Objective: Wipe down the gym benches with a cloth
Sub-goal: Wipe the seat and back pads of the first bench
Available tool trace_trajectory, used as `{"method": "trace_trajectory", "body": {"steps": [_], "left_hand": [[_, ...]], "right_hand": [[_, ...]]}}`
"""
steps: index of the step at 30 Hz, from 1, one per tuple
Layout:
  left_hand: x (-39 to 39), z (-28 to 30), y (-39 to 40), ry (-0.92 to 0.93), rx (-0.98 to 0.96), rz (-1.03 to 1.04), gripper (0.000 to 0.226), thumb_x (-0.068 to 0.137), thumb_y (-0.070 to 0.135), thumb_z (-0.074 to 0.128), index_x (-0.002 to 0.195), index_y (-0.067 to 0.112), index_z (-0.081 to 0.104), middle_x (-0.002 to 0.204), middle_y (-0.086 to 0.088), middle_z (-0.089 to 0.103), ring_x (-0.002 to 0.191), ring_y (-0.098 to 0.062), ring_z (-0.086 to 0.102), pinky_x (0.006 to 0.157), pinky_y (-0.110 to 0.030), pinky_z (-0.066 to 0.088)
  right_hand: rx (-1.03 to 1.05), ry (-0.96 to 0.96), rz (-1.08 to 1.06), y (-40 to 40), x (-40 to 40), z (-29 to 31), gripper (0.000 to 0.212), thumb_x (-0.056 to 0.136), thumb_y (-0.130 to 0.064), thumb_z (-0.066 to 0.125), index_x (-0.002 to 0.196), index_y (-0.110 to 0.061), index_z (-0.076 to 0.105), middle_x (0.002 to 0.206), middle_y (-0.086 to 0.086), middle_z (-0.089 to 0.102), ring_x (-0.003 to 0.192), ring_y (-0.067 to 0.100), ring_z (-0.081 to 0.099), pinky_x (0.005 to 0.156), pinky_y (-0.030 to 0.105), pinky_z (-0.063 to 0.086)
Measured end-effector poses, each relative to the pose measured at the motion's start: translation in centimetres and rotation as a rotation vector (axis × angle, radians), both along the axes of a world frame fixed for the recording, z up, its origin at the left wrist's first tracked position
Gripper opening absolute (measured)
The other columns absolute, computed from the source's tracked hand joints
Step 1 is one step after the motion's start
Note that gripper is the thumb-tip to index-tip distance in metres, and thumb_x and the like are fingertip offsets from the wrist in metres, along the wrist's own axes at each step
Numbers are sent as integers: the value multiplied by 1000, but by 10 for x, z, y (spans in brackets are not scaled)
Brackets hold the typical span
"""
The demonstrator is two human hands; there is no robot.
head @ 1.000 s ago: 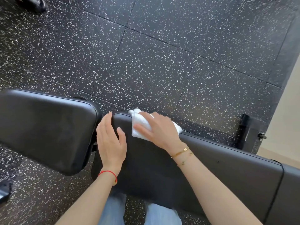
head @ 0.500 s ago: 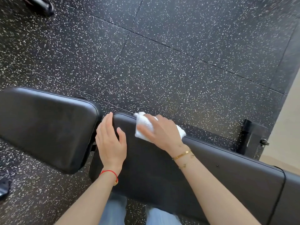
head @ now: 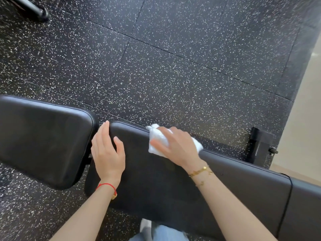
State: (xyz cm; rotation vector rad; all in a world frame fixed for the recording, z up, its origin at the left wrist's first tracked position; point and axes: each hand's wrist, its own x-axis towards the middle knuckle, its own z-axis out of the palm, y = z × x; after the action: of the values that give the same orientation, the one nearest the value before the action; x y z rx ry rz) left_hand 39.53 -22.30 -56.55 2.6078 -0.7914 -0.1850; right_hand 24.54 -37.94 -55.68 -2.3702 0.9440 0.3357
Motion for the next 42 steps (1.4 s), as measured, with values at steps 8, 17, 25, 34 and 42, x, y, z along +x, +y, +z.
{"method": "trace_trajectory", "body": {"steps": [8, 17, 25, 34, 42], "left_hand": [[0, 0, 3, -24, -15, -31, 48, 100, 19, 40, 148, 10, 41, 149, -7, 48, 135, -27, 46, 111, -44, 35], [-45, 5, -17, -107, 30, -185, 47, 97, 13, 45, 144, 9, 47, 156, -10, 39, 149, -31, 27, 122, -57, 13], [-114, 4, -41, -87, -5, -325, 45, 98, 12, 45, 143, 11, 49, 154, -8, 42, 148, -28, 31, 121, -62, 11], [-141, -6, -46, -151, 25, -350, 44, 97, 11, 42, 139, 13, 52, 150, -4, 48, 147, -28, 34, 119, -65, 11], [-143, -9, -49, -164, -22, -304, 43, 95, 10, 43, 136, 14, 56, 146, -3, 51, 145, -27, 35, 119, -65, 10]], "right_hand": [[-30, 42, -44, -17, -68, 3, 60, 85, -73, 25, 117, -35, 58, 79, -2, 56, 75, 27, 57, 67, 40, 43], [-155, -28, -12, -6, -58, -3, 55, 89, -66, 31, 117, -30, 60, 80, 5, 60, 68, 32, 57, 62, 41, 45], [-250, 125, -172, -34, -174, 4, 56, 88, -66, 26, 94, -23, 62, 72, 4, 58, 69, 35, 59, 63, 43, 45], [-337, -84, -147, 2, -184, -1, 52, 97, -62, 38, 133, -29, 55, 114, 7, 57, 96, 30, 53, 86, 43, 42], [-322, 14, -214, -16, -186, -2, 54, 89, -67, 37, 111, -28, 65, 90, 6, 59, 77, 33, 55, 71, 42, 37]]}}
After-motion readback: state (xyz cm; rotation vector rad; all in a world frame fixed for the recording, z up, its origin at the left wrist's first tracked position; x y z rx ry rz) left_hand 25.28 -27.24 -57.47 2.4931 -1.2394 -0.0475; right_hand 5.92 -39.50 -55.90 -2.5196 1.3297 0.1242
